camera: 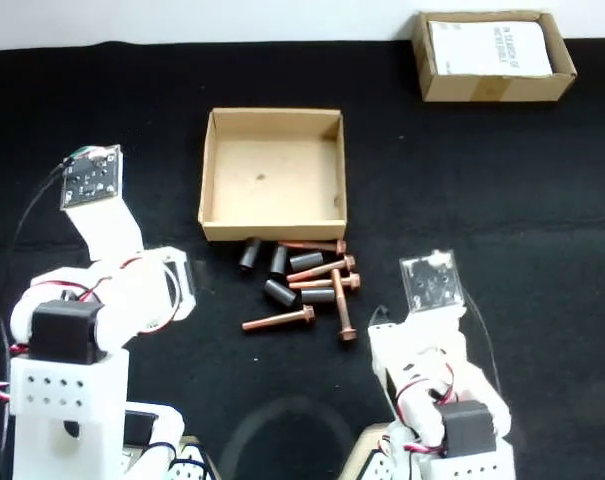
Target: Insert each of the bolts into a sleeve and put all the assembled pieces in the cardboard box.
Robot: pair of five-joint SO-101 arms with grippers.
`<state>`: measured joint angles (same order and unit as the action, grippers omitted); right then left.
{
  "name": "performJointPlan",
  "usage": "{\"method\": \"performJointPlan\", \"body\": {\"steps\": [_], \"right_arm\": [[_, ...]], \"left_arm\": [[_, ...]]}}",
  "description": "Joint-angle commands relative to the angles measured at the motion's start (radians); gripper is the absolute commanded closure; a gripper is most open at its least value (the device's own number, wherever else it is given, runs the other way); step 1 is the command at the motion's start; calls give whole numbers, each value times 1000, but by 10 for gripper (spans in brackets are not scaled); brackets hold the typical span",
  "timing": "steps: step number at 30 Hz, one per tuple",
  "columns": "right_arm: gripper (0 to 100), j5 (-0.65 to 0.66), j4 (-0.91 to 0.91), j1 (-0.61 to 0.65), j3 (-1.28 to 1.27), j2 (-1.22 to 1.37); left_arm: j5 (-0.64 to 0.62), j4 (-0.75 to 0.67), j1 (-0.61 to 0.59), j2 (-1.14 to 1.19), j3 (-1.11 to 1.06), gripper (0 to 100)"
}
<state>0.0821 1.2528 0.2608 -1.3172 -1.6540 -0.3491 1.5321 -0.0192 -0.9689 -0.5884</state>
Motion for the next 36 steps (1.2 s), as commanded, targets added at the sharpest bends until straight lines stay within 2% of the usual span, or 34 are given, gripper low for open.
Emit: {"method": "performJointPlan", "body": {"steps": [1,3,9,12,14,19,25,28,30,34,36], "right_arm": [[743,3,54,-13,252,225],[743,3,120,-8,410,386],[742,9,515,-5,780,835],[742,11,503,4,783,960],[742,11,492,64,776,993],[745,-28,213,165,691,1081],[745,-146,-25,328,619,1237],[745,-316,-156,312,618,1303],[745,-385,-223,286,618,1339],[745,-480,-274,268,624,1389],[745,-534,-280,268,627,1414]], "left_arm": [[6,-14,-1,65,5,716],[6,-14,-24,127,5,717],[6,-14,-94,321,5,716],[6,-14,-128,401,4,716],[8,-15,-154,450,2,716],[9,-57,-214,590,-47,716],[9,-224,-223,717,-194,716],[8,-365,-223,763,-282,716],[8,-445,-223,769,-329,716],[6,-470,-231,757,-334,716],[-38,-470,-254,756,-331,716]]}}
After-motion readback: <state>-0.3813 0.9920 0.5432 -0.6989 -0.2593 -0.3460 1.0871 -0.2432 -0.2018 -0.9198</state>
